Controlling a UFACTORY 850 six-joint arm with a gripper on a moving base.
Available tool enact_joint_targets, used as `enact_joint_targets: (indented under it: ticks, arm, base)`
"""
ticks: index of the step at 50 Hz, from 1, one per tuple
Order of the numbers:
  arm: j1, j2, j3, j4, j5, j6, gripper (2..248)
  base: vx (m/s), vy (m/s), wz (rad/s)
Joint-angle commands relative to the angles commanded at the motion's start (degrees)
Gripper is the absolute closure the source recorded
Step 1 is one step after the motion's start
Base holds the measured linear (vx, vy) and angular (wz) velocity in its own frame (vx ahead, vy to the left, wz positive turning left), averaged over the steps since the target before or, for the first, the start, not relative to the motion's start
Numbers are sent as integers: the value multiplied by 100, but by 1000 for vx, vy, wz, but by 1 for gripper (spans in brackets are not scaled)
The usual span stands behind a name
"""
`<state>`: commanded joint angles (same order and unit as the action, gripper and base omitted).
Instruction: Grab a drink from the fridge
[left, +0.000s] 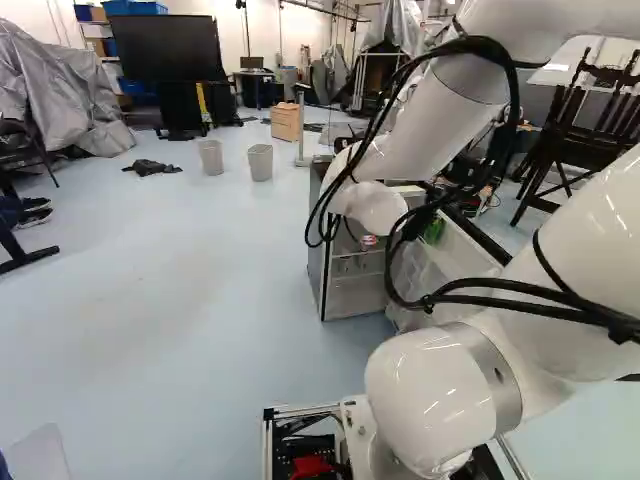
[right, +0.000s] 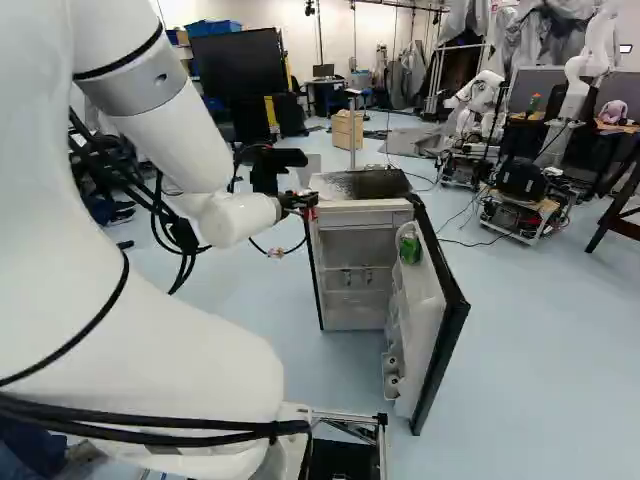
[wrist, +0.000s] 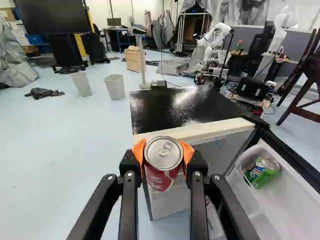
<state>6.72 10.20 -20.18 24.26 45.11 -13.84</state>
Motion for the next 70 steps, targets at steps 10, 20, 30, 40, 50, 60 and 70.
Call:
enact_joint_targets:
  ticks: [10,20,30,40,50,60,70]
  arm:
    - [-40,-30,-169,0,0,0,152]
    - [-92,-79,-352,0,-93,0,152]
    - [-164,-198,-557,0,-336,0,152]
    - [-239,-402,-760,0,-604,0,152]
    - [-312,-615,-965,-29,-782,0,152]
    - [-382,-826,-1172,-101,-818,0,152]
    - [-449,-1031,-1378,-178,-821,0,152]
  base:
    - [0,0,0]
    - [0,0,0]
    - [0,0,0]
    - [0,0,0]
    - [0,0,0]
    - [0,0,0]
    - [0,0,0]
